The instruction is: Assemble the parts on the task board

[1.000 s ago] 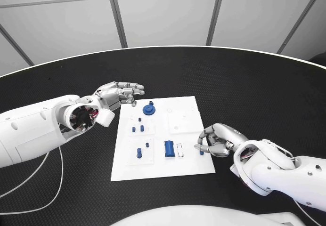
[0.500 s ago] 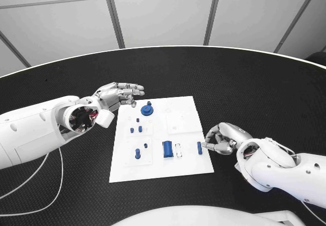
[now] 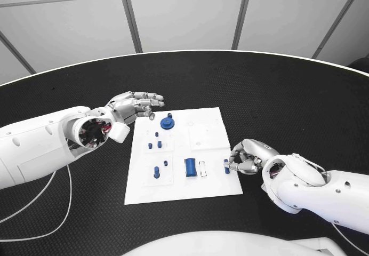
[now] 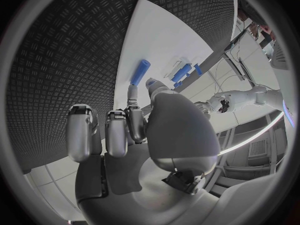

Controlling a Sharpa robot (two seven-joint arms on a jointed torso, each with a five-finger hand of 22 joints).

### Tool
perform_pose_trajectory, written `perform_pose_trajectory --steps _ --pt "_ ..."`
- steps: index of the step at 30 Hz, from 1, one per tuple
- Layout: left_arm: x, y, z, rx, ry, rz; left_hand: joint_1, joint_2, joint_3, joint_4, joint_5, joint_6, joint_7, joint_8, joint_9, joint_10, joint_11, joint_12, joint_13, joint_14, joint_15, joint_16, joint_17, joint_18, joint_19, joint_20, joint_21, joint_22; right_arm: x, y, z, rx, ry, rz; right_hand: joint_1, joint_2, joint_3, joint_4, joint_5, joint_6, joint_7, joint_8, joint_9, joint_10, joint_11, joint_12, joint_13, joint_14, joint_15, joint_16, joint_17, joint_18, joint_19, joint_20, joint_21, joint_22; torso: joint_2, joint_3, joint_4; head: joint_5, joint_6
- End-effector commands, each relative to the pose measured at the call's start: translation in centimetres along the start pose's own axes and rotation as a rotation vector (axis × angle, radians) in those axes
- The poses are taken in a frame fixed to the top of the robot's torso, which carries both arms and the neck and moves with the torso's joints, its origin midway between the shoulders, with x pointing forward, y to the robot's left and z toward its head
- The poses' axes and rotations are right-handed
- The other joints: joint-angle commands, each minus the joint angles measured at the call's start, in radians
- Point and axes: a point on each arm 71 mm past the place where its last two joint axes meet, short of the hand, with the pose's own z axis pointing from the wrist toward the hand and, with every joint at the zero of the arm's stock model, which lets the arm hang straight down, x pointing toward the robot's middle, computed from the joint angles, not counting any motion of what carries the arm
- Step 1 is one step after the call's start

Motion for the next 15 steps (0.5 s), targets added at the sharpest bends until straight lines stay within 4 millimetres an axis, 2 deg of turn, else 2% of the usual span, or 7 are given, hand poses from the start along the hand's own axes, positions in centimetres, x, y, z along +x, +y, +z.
perform_pose_trajectory --steps 1,5,9,15 --pt "0.0 0.0 0.0 0.000 0.000 0.000 -0.001 0.006 -0.003 -0.004 0.005 -0.007 0.000 0.005 -0.001 -0.005 0.000 0.005 0.001 -0.008 0.000 0.003 -0.001 0.016 -0.007 0.000 0.005 0.001 0.2 0.1 0.2 0.000 0.006 -0.005 -0.008 0.000 -0.004 0.002 -0.003 0.006 0.000 -0.007 0.000 0.026 0.005 -0.005 0.154 0.097 0.004 0.001 0.233 -0.006 0.080 0.009 -0.008 0.225 -0.001 -0.0012 0.0002 0.002 -0.001" --pt "0.0 0.0 0.0 0.000 -0.001 0.000 -0.001 0.006 -0.003 -0.004 0.005 -0.007 0.000 0.005 -0.001 -0.005 0.000 0.005 0.001 -0.008 0.000 0.003 -0.001 0.016 -0.007 0.000 0.005 0.001 0.3 0.0 0.5 0.004 0.016 -0.016 0.005 -0.002 0.003 -0.004 -0.009 0.007 -0.002 -0.008 0.000 0.025 0.002 -0.007 0.153 0.097 0.003 0.001 0.233 -0.006 0.079 0.008 -0.008 0.225 -0.001 -0.0012 -0.0003 0.003 -0.001" --pt "-0.1 0.0 -0.1 -0.001 -0.003 0.000 -0.001 0.006 -0.003 -0.004 0.005 -0.007 0.000 0.005 -0.001 -0.005 0.000 0.005 0.001 -0.008 0.000 0.003 -0.001 0.016 -0.007 0.000 0.005 0.001 0.4 -0.1 0.9 0.001 0.024 -0.049 0.013 -0.014 0.004 -0.005 -0.018 0.006 -0.002 -0.010 0.001 0.024 0.003 -0.010 0.152 0.096 0.003 0.000 0.232 -0.006 0.079 0.007 -0.010 0.224 -0.001 -0.0020 -0.0007 0.007 -0.002" --pt "-0.2 0.0 -0.1 -0.001 -0.005 0.000 -0.001 0.006 -0.003 -0.004 0.005 -0.007 0.000 0.005 -0.001 -0.005 0.000 0.005 0.001 -0.008 0.000 0.003 -0.001 0.016 -0.007 0.000 0.005 0.001 0.7 0.0 1.3 -0.013 0.037 -0.100 0.022 -0.026 0.004 -0.004 -0.047 0.010 -0.002 -0.011 0.003 0.024 0.003 -0.010 0.152 0.097 0.003 0.001 0.234 -0.007 0.080 0.007 -0.007 0.225 0.001 0.0004 -0.0020 0.010 -0.002"
